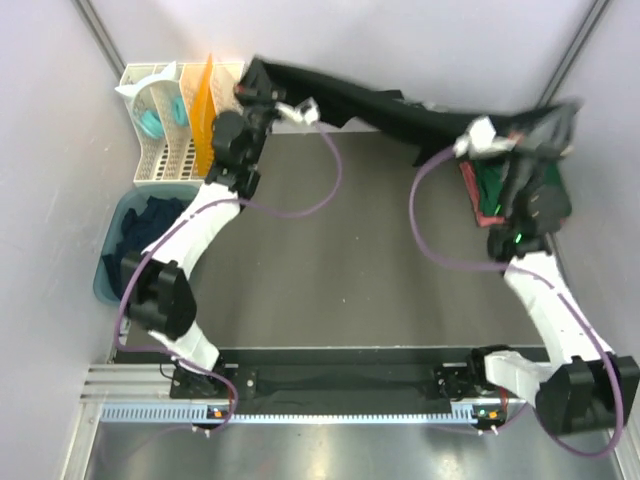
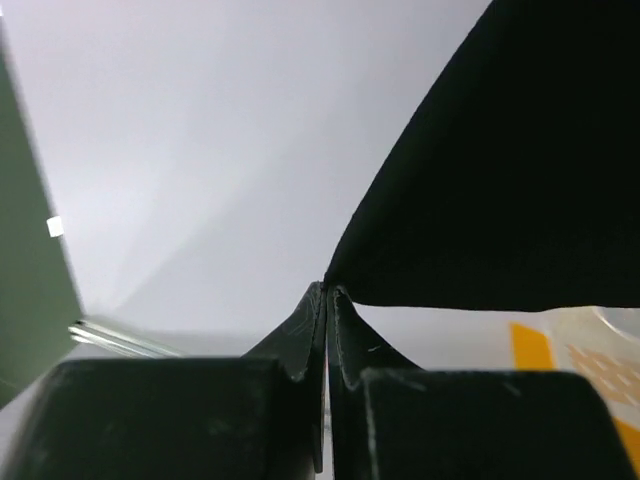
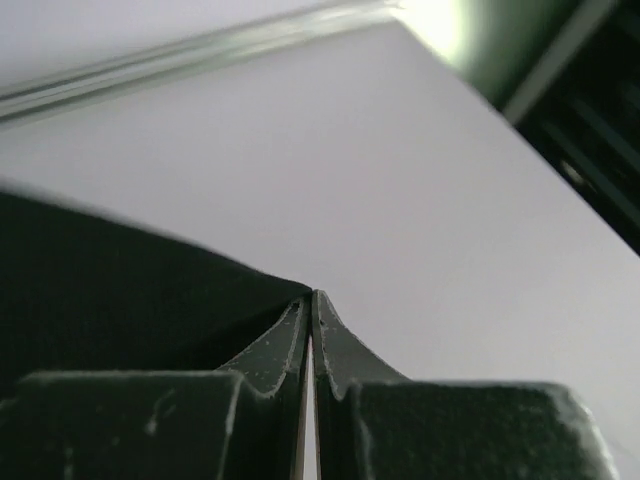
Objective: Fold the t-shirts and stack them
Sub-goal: Flatten out the tshirt
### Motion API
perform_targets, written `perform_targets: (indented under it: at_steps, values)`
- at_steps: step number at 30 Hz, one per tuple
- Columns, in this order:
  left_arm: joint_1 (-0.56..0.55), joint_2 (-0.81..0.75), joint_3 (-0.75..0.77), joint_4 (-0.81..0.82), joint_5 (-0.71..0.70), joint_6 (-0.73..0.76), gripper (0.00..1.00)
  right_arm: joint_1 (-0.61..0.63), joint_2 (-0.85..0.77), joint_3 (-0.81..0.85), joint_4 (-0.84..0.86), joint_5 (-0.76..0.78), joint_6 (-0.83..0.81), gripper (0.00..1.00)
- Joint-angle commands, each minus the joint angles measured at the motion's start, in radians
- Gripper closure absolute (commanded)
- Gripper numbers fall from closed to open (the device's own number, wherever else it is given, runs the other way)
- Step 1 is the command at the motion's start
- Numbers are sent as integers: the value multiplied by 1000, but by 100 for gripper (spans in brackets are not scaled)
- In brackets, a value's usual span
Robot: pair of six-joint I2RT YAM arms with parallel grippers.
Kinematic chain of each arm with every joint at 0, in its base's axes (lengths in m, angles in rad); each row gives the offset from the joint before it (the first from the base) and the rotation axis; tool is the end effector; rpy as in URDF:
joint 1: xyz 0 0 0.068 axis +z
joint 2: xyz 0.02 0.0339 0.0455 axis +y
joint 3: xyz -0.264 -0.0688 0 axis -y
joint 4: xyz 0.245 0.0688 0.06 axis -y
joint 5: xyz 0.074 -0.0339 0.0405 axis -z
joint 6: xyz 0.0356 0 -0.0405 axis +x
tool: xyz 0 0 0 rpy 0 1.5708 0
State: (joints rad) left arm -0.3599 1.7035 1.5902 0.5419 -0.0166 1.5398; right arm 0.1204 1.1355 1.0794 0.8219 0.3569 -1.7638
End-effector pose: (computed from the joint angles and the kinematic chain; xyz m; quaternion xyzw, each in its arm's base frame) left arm 0.3791 -0.1420 0.4526 0.4356 0.3202 0.4717 0.6966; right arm 0.2338 0.0158 0.4735 -0.2157 0.3588 -0.7104 0.5657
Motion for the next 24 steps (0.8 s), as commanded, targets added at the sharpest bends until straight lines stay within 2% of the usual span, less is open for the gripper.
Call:
perform_targets:
  at_steps: [1,2,4,5,6,7,8,9,10,12,13,15,20,24]
  values:
    - [35,-105,-353,70,-3,26,100,44,-146,-425,-111,60,-19,100]
    - [35,-179,-501,22,10,37,100,67,-182,-471,-160,74,-2,100]
    - [35,-278,-646,-89,67,91,100,82,-291,-561,-347,108,51,100]
    - [38,-382,-753,-255,113,97,100,88,-327,-585,-419,106,73,100]
    - [38,-437,-786,-373,134,109,100,90,-394,-590,-485,100,95,100]
    - [42,-534,-808,-513,157,114,100,94,-423,-587,-644,93,133,100]
    - [42,-573,-843,-700,182,103,100,93,-453,-573,-726,76,147,100]
    - [42,-608,-858,-800,228,85,100,94,-504,-563,-797,35,162,100]
    - [42,-670,-871,-879,256,85,100,94,-526,-546,-966,7,188,100]
    - [42,-723,-924,-1010,296,98,100,96,-565,-492,-1123,-70,210,100]
    - [41,-761,-943,-1033,300,102,100,96,-569,-472,-1280,-96,222,100]
    - [41,-788,-977,-1092,297,105,100,96,-560,-412,-1444,-157,245,100]
    - [41,-780,-941,-1142,239,62,100,94,-487,-343,-1632,-203,264,100]
    - [41,-737,-852,-1275,204,14,100,94,-451,-288,-1795,-263,245,100]
